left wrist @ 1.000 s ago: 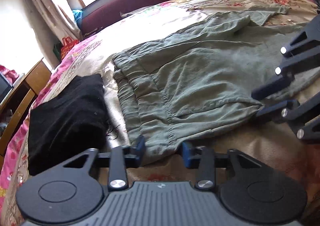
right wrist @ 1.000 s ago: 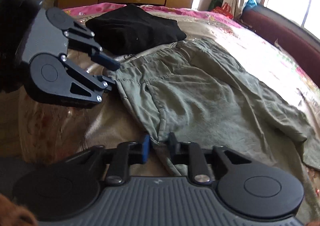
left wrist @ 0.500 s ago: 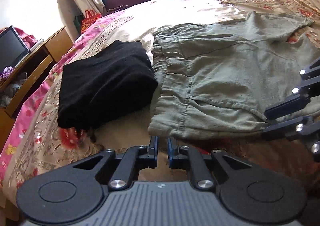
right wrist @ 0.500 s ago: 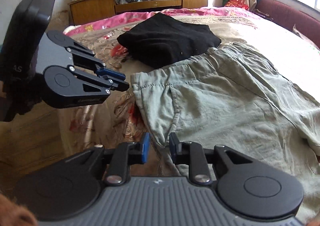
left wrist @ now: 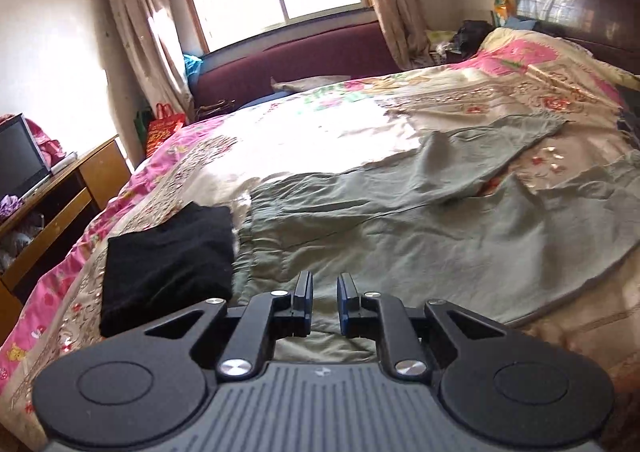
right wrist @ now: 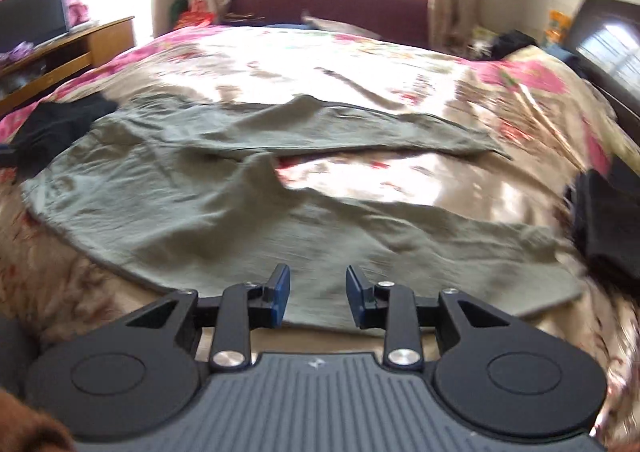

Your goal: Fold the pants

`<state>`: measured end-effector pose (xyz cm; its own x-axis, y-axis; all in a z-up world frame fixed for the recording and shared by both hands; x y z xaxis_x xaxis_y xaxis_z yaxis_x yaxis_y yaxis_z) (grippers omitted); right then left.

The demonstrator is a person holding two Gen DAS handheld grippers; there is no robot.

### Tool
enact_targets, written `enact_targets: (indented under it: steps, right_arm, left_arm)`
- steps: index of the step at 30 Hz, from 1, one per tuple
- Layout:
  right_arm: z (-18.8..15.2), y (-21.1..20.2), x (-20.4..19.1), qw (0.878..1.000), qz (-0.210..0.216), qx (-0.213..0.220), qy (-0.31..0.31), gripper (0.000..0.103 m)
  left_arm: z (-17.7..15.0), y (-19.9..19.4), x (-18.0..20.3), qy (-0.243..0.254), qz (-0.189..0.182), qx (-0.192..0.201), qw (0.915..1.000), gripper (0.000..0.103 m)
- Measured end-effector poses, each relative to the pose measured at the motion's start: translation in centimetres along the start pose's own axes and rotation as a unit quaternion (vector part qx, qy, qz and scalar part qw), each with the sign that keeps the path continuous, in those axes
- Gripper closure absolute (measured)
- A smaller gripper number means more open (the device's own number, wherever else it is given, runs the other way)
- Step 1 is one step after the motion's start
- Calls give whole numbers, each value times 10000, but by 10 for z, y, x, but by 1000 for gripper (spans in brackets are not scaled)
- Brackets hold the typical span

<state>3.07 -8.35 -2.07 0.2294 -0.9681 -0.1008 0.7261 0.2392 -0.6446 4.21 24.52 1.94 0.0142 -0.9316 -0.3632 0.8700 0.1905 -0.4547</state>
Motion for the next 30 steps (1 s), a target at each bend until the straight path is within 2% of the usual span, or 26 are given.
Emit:
enact_targets:
  steps: [4, 8, 12, 14, 16, 18, 21, 24, 27, 30]
  right_arm:
    - [-15, -23, 71, 9945, -608, 258, 815, 71]
    - [-13, -24, 113, 9917, -859, 258, 922, 71]
    - [6, 11, 134, 9937, -867, 98, 706, 71]
    - [15, 47, 145, 9949, -830, -143, 554, 71]
    - [14, 76, 169, 9908, -1127, -513, 554, 76]
    - [3, 90, 208, 9774, -1783, -871, 734, 76]
    - [-7, 79, 257, 9633, -2324, -923, 975, 77]
    - [-1, 68, 273, 9572, -2467, -1057, 1087, 76]
    - [6, 56, 266, 9515, -2675, -1258, 848, 76]
    - [13, 40, 256, 9523, -2599, -1332, 887, 76]
  left_arm:
    - [13, -3, 46, 251, -357, 74, 9990, 70]
    - [37, 11, 103, 421, -902, 129, 9949, 69]
    - [56, 36, 162, 557, -1415, 200, 9882, 66]
    - [60, 57, 186, 652, -1499, 145, 9864, 66]
    - [60, 79, 200, 664, -1580, -36, 9852, 66]
    - [57, 99, 205, 677, -1627, -212, 9841, 66]
    - [49, 125, 209, 607, -1715, -504, 9820, 64]
    - [46, 143, 222, 543, -1739, -644, 9811, 59]
    - [57, 150, 230, 611, -1724, -746, 9803, 55]
    - [74, 154, 221, 546, -1775, -980, 9777, 55]
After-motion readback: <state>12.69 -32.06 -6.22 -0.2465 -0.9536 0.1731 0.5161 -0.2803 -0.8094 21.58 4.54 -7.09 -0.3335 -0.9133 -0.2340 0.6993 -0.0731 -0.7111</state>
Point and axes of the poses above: each gripper's, at about its wrist camera, not at the fingertips, and y roughly the way its jaws point, x to its right, z to its top, the point moved 5 cm from there along y, roughly the way its jaws point, and after that the axes turned 14 degrees about z, right-handed, at the moved point
